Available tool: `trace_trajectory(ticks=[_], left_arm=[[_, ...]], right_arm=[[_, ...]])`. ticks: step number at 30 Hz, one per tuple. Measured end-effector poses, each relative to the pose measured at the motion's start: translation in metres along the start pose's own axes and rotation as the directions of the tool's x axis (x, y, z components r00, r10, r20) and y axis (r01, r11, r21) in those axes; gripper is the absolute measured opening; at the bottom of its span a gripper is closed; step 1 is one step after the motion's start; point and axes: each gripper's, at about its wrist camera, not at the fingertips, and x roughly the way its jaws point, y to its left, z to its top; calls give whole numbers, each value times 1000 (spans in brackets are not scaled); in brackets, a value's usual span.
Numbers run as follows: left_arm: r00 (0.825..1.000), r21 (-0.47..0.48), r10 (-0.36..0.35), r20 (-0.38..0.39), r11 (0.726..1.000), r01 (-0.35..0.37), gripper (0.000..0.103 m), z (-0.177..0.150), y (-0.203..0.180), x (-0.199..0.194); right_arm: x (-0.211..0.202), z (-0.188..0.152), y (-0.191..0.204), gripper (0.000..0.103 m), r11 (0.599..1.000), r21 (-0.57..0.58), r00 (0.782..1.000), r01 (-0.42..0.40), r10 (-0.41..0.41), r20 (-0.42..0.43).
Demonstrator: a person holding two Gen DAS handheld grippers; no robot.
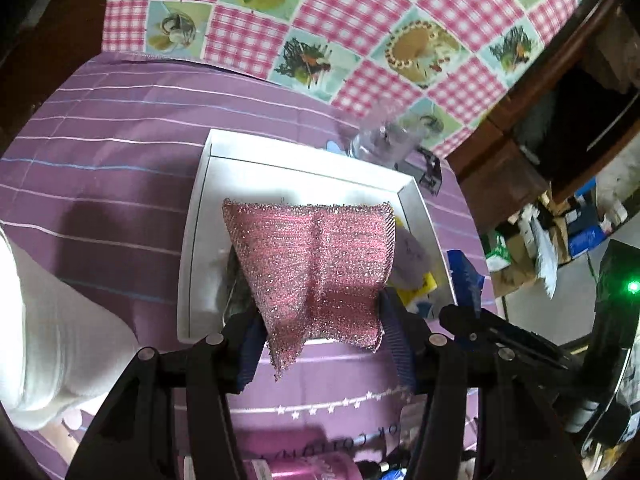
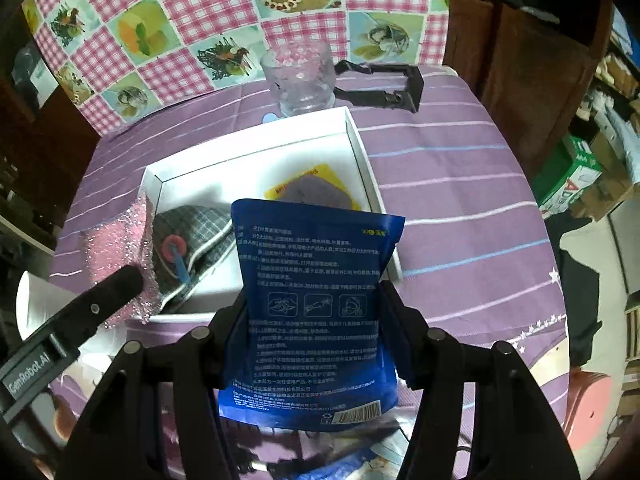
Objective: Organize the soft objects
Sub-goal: 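Lift the sponge with the left gripper while the right carries the blue packet toward the tray, then lower the sponge into the tray with the left gripper while the right lowers the blue packet beside it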
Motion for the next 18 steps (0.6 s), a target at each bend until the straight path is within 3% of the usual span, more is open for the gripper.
trace_trajectory(ticks=[3, 8, 12, 18], left_arm=[[999, -50, -36, 27, 998, 38, 54, 3, 11, 3], [996, -107, -37, 80, 993, 46, 54, 4, 28, 8], [996, -71, -51, 78, 996, 57, 54, 2, 26, 22], [995, -1, -33, 93, 999, 33, 54, -5, 15, 30]], right_arm=[[-2, 9, 8, 60, 1000, -12, 1000, -6, 6, 16], [-2, 34, 15, 61, 999, 6, 996, -51, 51, 79], [13, 47, 22, 65, 990, 6, 972, -137, 134, 192], [54, 38, 21, 65, 982, 50, 963, -180, 165, 215]])
